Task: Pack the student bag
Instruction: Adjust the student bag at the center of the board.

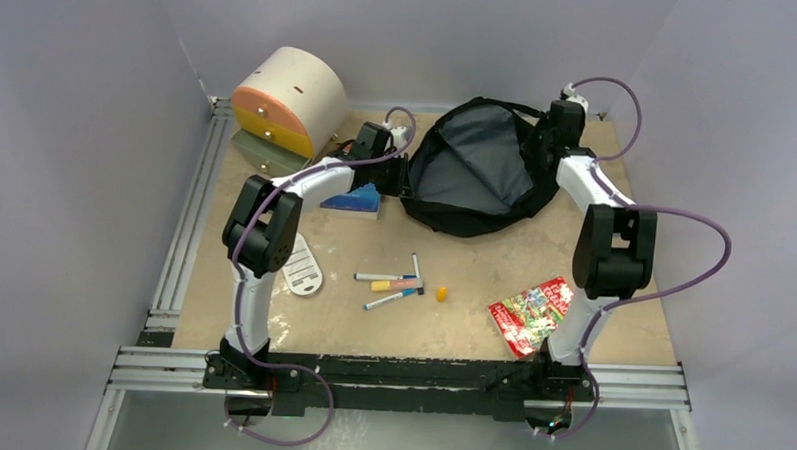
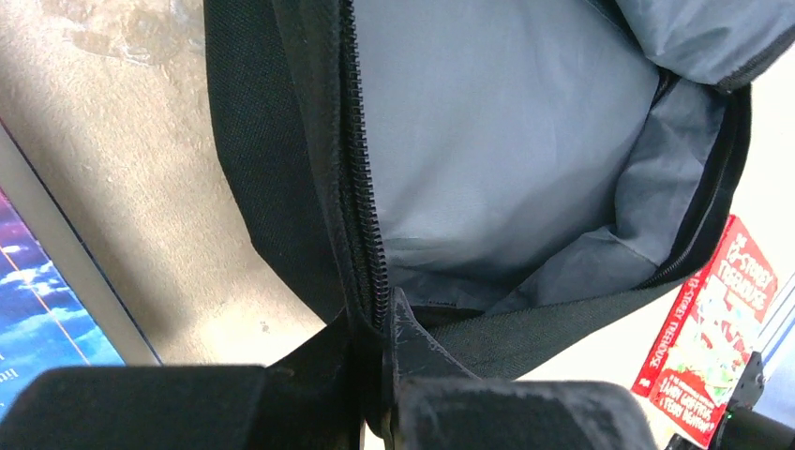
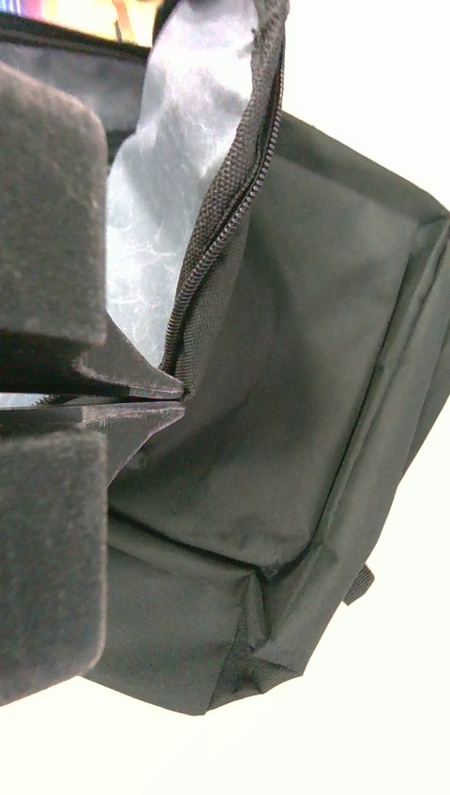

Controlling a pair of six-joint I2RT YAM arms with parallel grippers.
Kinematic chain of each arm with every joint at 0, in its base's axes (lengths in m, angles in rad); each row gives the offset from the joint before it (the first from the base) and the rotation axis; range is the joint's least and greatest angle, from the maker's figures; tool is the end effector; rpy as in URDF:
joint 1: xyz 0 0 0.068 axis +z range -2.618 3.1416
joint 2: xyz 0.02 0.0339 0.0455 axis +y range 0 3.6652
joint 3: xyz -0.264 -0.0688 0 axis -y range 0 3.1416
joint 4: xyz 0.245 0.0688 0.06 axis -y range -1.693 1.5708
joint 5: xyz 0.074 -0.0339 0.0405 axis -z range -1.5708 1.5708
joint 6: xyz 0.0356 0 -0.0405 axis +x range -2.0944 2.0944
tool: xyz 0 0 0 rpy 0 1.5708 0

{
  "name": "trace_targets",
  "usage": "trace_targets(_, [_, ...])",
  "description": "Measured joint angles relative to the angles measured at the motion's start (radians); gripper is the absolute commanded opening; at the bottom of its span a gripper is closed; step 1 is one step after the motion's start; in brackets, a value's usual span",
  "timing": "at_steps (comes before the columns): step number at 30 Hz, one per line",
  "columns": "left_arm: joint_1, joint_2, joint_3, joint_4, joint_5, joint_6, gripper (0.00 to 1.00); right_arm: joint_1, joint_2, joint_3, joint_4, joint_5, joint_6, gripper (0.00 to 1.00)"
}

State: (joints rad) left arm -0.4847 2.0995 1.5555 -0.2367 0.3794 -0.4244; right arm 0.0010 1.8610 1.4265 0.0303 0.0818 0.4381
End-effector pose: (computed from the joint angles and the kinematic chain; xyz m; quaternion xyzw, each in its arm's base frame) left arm 0.4096 -0.2306 0.1906 0.0999 0.9038 -0.3223 0.2632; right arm 0.4437 -0.0025 0.2747 0.2028 0.8092 0.0865 0.5445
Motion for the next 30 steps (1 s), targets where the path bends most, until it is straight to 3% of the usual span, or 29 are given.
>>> trace_targets(5, [0.0,-0.004,-0.018,0.003,0.029,0.032,0.0,-0.017,0.065,0.0,-0.017,0.007,0.006,0.0])
trace_targets(13, [0.0,-0.006,-0.034,0.012,0.101,0.051,0.0,-0.025,0.137,0.006,-0.051,0.031,0.011,0.27])
trace_targets(17, [0.0,-0.007,-0.034,0.014,0.13,0.05,0.0,-0.03,0.123,0.018,-0.051,0.058,0.014,0.36])
trace_targets(23, [0.0,-0.007,-0.034,0.019,0.169,0.049,0.0,-0.035,0.014,0.017,-0.054,0.107,0.018,0.44])
trace_targets(30, [0.0,-0.007,-0.034,0.02,0.187,0.044,0.0,-0.035,-0.253,-0.06,0.028,0.095,0.031,0.47])
